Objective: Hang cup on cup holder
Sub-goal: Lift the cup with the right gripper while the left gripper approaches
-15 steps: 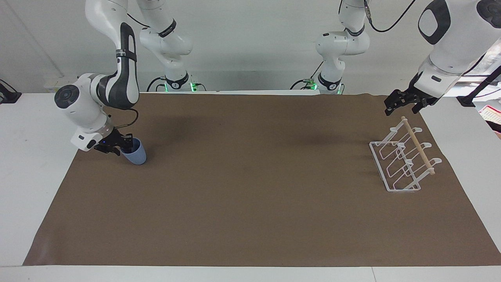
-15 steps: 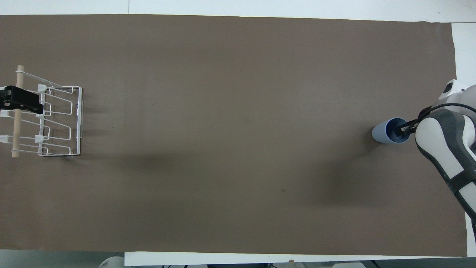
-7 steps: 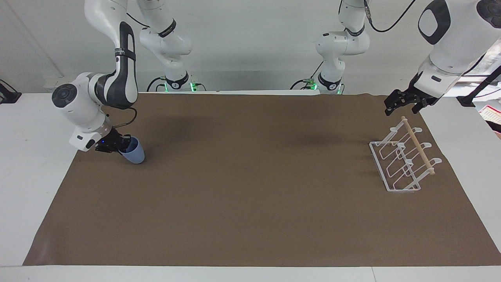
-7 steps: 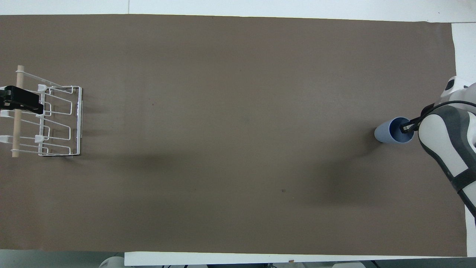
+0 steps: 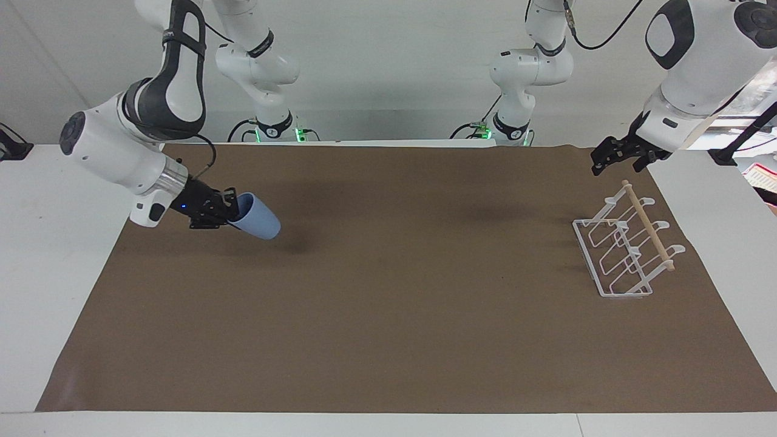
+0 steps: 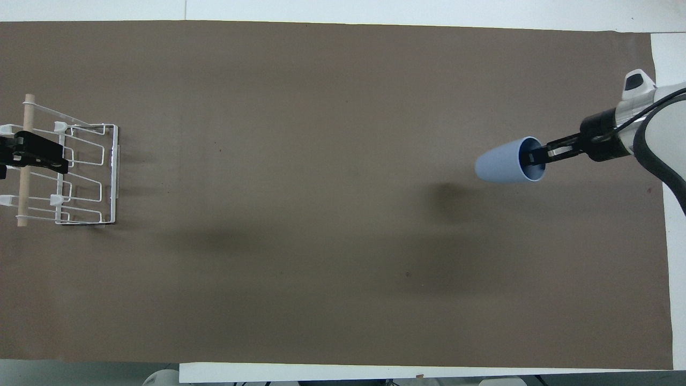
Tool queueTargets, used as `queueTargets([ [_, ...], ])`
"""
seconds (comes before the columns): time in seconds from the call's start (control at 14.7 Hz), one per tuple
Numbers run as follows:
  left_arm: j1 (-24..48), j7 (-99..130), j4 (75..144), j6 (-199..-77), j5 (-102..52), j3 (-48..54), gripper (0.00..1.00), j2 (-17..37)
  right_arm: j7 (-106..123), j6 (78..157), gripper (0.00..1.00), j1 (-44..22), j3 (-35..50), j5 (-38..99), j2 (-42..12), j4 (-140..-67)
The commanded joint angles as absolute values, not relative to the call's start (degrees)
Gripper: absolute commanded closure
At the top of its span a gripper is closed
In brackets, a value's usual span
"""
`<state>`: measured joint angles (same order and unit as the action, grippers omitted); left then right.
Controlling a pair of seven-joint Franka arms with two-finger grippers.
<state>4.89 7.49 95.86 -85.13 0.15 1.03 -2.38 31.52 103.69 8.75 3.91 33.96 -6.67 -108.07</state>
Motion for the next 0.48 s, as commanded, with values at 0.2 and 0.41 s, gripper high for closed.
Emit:
queueTargets([
  [0.2,12.6,39.7,95.5,-83.6,-9.1,1.6,0.0,-3.6,7.7,106.7,1.0,-3.9,4.0,56.8,-7.3,-107.7],
  [0.41,13.5,54.9,92.6,-83.8,-17.3,1.5,0.0,-3.1,-0.8,118.7,1.0,-13.8,4.0,63.7,-7.4,-108.6],
])
